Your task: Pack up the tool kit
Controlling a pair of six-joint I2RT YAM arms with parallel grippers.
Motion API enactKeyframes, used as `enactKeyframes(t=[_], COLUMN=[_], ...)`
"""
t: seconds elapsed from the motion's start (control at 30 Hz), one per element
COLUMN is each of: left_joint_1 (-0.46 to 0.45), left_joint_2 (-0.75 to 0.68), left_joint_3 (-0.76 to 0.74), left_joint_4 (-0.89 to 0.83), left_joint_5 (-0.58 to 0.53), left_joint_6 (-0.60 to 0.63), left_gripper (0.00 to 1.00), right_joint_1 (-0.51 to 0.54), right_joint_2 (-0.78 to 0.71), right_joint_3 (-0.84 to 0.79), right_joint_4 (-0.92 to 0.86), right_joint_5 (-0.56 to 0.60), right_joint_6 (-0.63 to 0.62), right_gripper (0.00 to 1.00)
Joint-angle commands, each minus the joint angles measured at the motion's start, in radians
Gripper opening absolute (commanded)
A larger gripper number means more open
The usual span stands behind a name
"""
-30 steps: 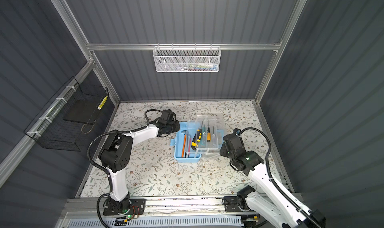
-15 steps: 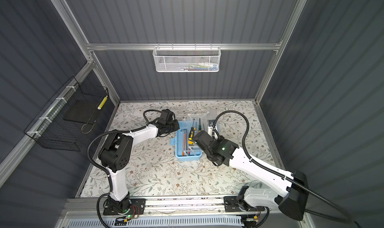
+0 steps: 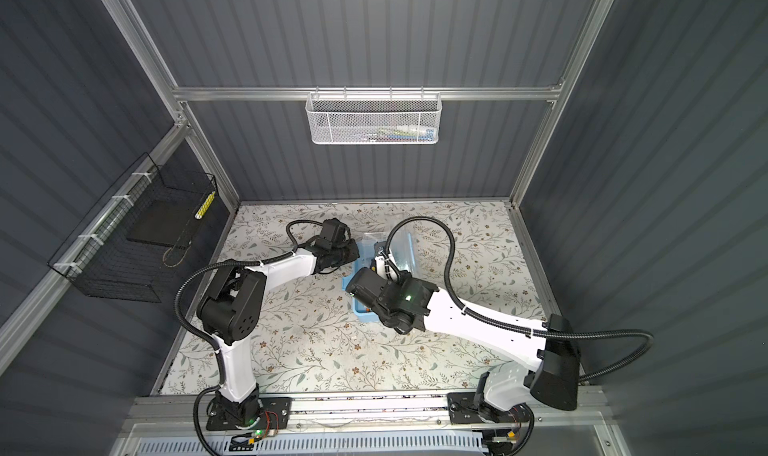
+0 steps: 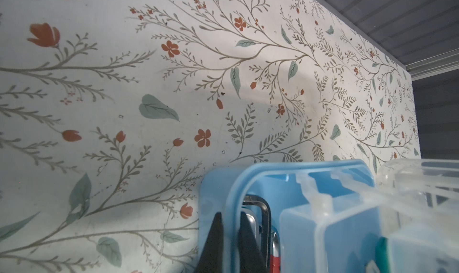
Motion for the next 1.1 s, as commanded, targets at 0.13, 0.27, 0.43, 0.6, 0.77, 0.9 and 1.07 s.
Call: enactKeyframes(t=[0.13,0.27,0.43,0.6,0.77,0.9,1.07], left_joint_1=[-0.033,-0.03,-0.028,-0.022,-0.018,-0.018,-0.003], left_joint_2=[-0.025,-0.027,-0.039,-0.056,-0.069,-0.096,-0.136], left_joint_3=[-0.014,-0.014,-0.016,-0.011,0.035,0.03,0.017], left_joint_4=[0.054,0.051,0.044,0.038,-0.016,-0.028,-0.065], left_joint_5=[0.082,0.059,0.027,0.003,-0.02,-0.046,-0.084], left_joint_6=[-0.029,-0.037,-0.041,-0.041,-0.007,0.004,0.017], left_gripper=[0.0,0.0,0.0,0.18,0.45,0.48,0.51], right_joint_1=[0.039,0.041,-0.017,-0.094,-0.162,-0.182,-0.208], right_joint_2=[0.04,0.005,-0.063,-0.133,-0.175,-0.181,-0.173], right_joint_3=[0.065,0.067,0.022,-0.08,-0.153,-0.174,-0.198], right_joint_4=[0.129,0.159,0.177,0.235,0.281,0.291,0.307], right_joint_5=[-0.22,-0.277,-0.346,-0.418,-0.488,-0.506,-0.54], right_joint_6=[-0.052,-0.061,-0.043,-0.017,0.001,-0.008,-0.002], right_gripper=[0.34,0.41,0.44,0.44,0.45,0.45,0.44])
